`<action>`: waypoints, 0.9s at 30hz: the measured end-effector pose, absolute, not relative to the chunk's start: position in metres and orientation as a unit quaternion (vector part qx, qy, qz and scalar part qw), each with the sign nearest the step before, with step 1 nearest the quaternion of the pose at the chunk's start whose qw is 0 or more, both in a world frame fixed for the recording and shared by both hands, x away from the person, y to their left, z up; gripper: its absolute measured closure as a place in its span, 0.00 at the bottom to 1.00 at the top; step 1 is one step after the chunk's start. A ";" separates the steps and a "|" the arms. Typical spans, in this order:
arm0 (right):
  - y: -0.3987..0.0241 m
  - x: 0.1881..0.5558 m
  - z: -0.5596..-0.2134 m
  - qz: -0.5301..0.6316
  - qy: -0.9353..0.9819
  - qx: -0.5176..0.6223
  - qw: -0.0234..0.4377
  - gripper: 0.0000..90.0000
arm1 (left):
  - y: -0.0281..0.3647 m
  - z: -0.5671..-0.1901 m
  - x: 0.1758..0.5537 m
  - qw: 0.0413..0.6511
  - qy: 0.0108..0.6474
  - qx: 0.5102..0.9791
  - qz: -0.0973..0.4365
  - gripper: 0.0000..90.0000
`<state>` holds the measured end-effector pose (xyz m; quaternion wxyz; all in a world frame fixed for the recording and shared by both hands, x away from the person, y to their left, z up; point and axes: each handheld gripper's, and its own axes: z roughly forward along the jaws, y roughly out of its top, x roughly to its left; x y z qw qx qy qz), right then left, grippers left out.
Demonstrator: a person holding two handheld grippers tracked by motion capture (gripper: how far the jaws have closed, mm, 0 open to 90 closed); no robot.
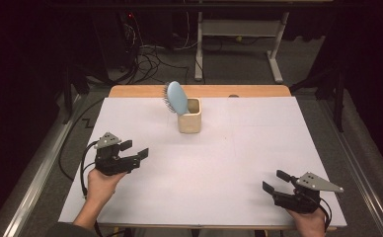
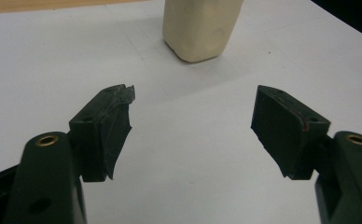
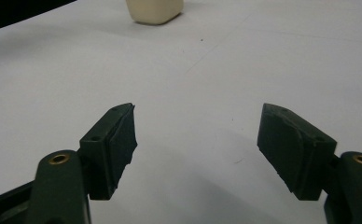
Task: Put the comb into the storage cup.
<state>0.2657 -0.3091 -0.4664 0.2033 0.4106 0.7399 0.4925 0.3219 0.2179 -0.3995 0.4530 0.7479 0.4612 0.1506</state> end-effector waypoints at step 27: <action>-0.309 0.266 -0.466 0.492 0.739 0.413 0.204 0.31 | 0.233 -0.411 0.310 0.462 0.475 0.734 0.148 0.32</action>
